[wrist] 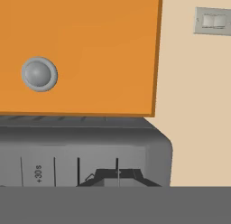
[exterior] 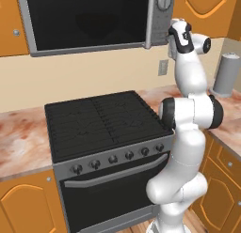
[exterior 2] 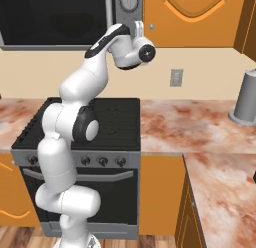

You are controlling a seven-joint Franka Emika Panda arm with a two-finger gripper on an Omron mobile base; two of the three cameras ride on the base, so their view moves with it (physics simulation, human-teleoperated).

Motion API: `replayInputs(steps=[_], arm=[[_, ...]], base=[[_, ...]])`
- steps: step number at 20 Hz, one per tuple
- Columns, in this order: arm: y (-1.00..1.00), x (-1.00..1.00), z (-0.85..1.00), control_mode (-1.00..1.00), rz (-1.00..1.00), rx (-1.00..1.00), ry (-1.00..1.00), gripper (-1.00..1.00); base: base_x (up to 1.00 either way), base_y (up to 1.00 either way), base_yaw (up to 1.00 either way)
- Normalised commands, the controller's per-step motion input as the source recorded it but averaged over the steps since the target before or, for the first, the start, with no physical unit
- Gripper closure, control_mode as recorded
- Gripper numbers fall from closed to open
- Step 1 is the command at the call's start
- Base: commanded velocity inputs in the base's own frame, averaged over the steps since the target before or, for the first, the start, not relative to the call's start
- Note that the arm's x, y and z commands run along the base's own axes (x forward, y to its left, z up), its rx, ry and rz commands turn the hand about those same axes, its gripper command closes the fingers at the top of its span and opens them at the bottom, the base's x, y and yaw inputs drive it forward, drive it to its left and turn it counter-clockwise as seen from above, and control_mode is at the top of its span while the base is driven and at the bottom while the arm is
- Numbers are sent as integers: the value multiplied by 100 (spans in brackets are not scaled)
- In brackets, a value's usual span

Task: Pick the tomato from the sink and place it in the bowl. Then pick the bowl and place it in the microwave. Then close the microwave door and press the start button.

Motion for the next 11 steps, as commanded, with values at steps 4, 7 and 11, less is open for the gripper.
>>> replayInputs(steps=[4,7,11], arm=[[0,50,1,-100,0,0,1,100],[10,40,0,-100,0,-1,0,100],[18,28,0,-100,0,-2,0,100]], base=[[0,0,0],[0,0,0],[0,0,0]])
